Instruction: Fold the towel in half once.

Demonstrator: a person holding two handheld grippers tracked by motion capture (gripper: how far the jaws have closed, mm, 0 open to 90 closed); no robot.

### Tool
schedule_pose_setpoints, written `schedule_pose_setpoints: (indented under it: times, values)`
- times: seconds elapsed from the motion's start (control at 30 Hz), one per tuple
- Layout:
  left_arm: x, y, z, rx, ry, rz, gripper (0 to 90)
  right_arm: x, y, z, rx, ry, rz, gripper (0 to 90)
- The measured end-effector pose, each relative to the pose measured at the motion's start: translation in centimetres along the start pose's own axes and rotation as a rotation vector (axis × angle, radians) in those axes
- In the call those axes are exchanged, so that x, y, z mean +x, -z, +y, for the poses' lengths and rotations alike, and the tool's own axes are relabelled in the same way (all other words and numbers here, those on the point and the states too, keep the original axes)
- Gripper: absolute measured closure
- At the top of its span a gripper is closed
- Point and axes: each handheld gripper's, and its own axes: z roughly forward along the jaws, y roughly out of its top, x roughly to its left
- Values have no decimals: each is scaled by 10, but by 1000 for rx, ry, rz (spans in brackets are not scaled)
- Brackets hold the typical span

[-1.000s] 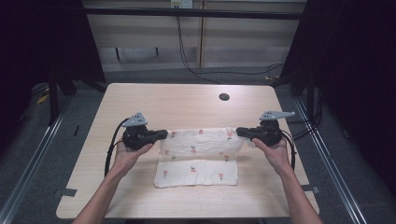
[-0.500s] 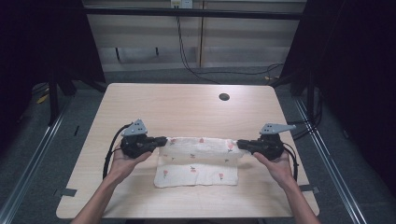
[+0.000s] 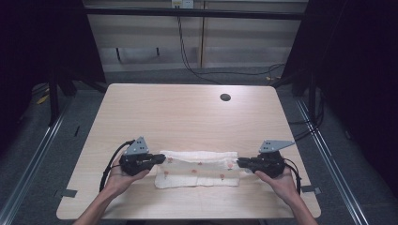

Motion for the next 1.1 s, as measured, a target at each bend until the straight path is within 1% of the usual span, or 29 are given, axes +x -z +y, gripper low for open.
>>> schedule_pose_setpoints:
  times: [0.03,0.1,0.17,0.2,0.3,0.37,0.4,0.47,0.5,0.53,0.57,0.63,0.67,0.73,0.77,0.8,0.83,0.87,0.9,0.93,0.97,1.0,1.03,1.1]
  values:
    - [-2,0,-3,11,-8,-5,859,2,-1,-2,5,3,5,842]
    - [-6,-1,-8,21,-4,-25,857,5,-2,-6,20,8,9,838]
    - [-10,-3,-13,45,-4,-18,855,9,-2,-10,41,21,-1,841]
    - [-10,-4,-14,59,-14,-23,855,10,-2,-11,45,17,5,840]
    - [-13,-6,-15,69,-9,-46,853,14,-3,-16,60,22,10,835]
    - [-16,-8,-16,75,-18,-51,850,17,-5,-20,82,28,7,824]
    - [-18,-7,-17,85,-16,-58,848,18,-6,-22,89,25,14,822]
    - [-20,-5,-21,92,-17,-61,842,22,-6,-27,101,25,13,811]
    - [-20,-4,-23,105,-21,-64,836,24,-5,-29,111,27,12,805]
    - [-21,-3,-25,103,-15,-65,830,25,-4,-30,116,30,8,795]
    - [-21,-1,-26,109,-13,-73,819,26,-3,-31,112,25,6,786]
    - [-22,2,-27,97,-9,-79,800,27,0,-33,103,15,16,762]
    - [-22,5,-26,95,-9,-80,789,27,1,-33,97,10,14,745]
    - [-23,10,-26,70,10,-93,759,29,3,-33,84,1,22,694]
    - [-22,13,-26,58,15,-101,744,30,5,-32,77,-7,22,679]
    - [-22,15,-26,48,18,-111,741,31,6,-32,73,-5,26,675]
    - [-21,16,-25,41,18,-110,732,31,6,-31,65,-6,34,663]
    - [-20,17,-25,42,22,-104,720,31,6,-30,61,-7,27,654]
    - [-18,16,-24,37,35,-101,703,30,5,-29,59,-8,22,648]
    - [-16,14,-23,49,39,-93,686,28,4,-28,56,-12,20,637]
    - [-16,14,-23,49,39,-93,678,27,2,-26,58,-18,8,626]
    - [-12,8,-23,75,43,-68,673,24,-1,-24,64,-21,-1,617]
    - [-9,5,-23,83,52,-66,661,22,-5,-23,70,-20,-8,602]
    - [-4,-1,-23,102,63,-47,605,17,-13,-19,80,-25,-30,570]
